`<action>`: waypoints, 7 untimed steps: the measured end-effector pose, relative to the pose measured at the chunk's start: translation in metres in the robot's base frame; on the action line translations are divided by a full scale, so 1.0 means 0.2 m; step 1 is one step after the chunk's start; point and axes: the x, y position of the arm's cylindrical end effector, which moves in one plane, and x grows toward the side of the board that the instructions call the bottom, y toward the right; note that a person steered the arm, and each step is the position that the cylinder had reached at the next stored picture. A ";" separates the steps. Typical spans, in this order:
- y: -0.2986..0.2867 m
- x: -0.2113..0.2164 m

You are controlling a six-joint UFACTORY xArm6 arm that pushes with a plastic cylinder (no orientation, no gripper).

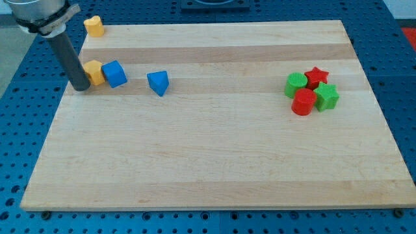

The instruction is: Push the yellow hexagon towards the yellow heart

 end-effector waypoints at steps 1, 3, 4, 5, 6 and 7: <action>0.01 -0.18; -0.04 -0.37; -0.03 -0.22; 0.13 -0.24; 0.18 -0.34; 0.02 -0.50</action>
